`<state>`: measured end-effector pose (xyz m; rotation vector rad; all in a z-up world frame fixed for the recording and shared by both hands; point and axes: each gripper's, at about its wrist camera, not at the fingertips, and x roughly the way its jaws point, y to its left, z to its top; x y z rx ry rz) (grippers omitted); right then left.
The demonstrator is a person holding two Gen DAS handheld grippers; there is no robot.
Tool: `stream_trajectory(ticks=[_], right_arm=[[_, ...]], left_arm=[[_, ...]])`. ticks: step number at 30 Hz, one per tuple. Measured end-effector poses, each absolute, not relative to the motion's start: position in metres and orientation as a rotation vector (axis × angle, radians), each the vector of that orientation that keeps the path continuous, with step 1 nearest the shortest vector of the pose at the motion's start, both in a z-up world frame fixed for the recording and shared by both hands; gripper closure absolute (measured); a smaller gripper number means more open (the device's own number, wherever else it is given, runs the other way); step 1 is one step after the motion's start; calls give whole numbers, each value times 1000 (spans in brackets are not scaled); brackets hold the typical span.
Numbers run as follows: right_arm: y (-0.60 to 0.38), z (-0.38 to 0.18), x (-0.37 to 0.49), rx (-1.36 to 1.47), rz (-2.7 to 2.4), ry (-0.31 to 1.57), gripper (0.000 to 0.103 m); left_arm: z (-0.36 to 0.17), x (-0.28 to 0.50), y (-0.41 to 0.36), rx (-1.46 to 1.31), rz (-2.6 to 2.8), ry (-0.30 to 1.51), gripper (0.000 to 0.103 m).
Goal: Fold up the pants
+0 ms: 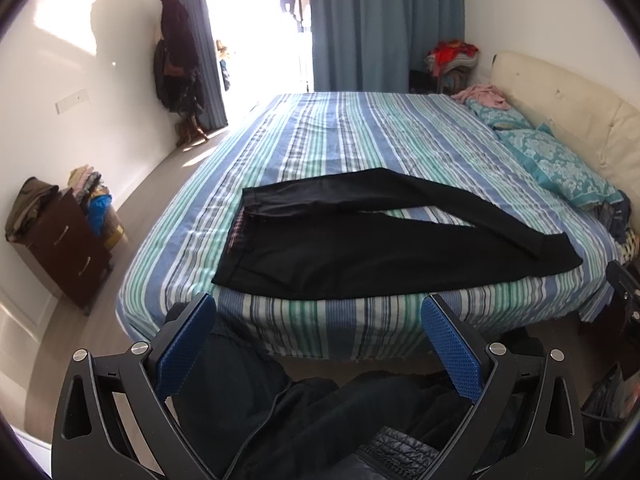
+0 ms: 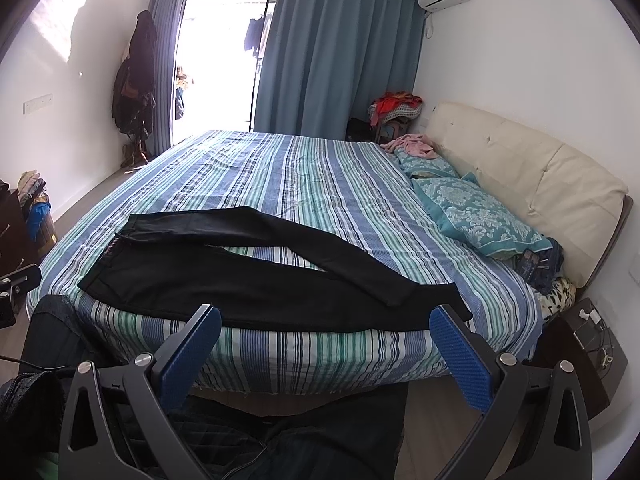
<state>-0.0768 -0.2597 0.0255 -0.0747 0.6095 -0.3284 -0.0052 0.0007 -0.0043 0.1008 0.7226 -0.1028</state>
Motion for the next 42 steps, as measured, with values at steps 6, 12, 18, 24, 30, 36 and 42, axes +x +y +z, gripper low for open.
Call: stream_trajectory(ticks=[6, 12, 18, 24, 30, 36, 42], right_arm=[[-262, 25, -76, -67, -330, 611, 0], [-262, 25, -76, -54, -312, 606, 0], [-266, 22, -75, -37, -307, 623, 0], [-265, 21, -73, -47, -311, 630, 0], [-264, 20, -73, -52, -309, 632, 0], [-267, 20, -72, -49, -311, 639, 0], [-267, 20, -72, -50, -311, 639, 0]], left_arm=[[-6, -5, -2, 109, -100, 726, 1], [-6, -6, -3, 111, -98, 725, 1], [-5, -6, -4, 119, -96, 724, 1], [-6, -5, -6, 131, -95, 724, 1], [-6, -6, -8, 138, -95, 725, 1], [-6, -6, -9, 150, -92, 723, 1], [-6, -6, -9, 152, -92, 723, 1]])
